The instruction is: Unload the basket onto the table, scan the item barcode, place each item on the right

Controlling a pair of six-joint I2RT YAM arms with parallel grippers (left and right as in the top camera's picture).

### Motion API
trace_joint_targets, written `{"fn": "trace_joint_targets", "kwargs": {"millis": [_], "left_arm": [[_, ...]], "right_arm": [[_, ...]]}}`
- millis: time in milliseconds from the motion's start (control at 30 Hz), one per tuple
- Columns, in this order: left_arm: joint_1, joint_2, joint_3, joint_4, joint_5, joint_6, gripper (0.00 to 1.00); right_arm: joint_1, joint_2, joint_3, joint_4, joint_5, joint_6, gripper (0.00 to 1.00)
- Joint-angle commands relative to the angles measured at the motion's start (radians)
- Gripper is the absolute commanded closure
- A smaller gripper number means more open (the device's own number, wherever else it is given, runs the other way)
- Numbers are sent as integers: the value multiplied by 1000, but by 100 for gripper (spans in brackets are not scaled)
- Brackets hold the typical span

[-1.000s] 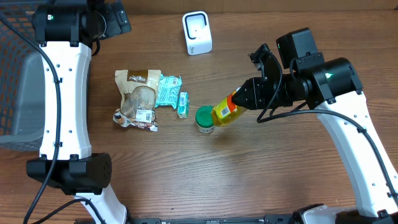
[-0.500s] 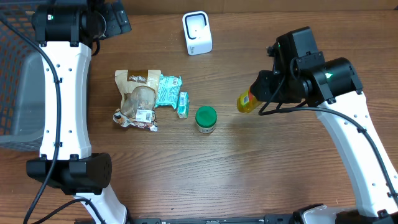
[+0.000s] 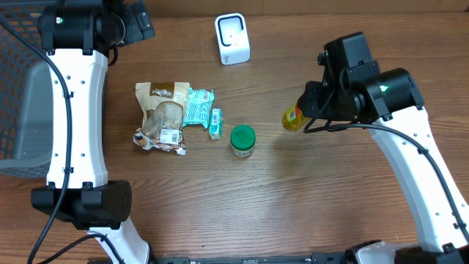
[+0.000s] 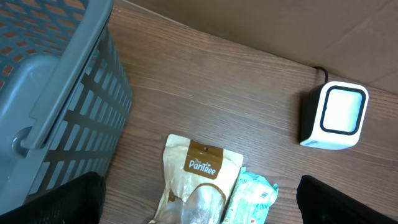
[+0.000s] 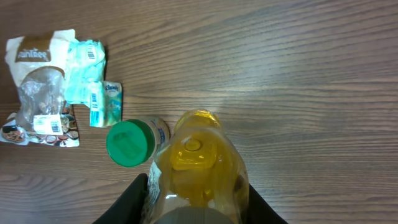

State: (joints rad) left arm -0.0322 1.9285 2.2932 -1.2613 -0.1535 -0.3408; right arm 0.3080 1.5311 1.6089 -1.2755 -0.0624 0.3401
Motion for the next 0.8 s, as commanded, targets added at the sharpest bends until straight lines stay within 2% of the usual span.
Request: {"fn": "trace_joint_targets", "kwargs": {"millis": [0, 500, 767], "left_arm": [[-1, -6, 19, 1, -3, -3, 0], [-1, -6, 19, 1, -3, -3, 1], [-1, -6, 19, 1, -3, -3, 0]], "right_arm": [[0, 15, -28, 23, 10, 9, 96], [0, 42, -158, 145, 116, 13, 96], [-1, 43, -269, 267, 195, 13, 96]]}}
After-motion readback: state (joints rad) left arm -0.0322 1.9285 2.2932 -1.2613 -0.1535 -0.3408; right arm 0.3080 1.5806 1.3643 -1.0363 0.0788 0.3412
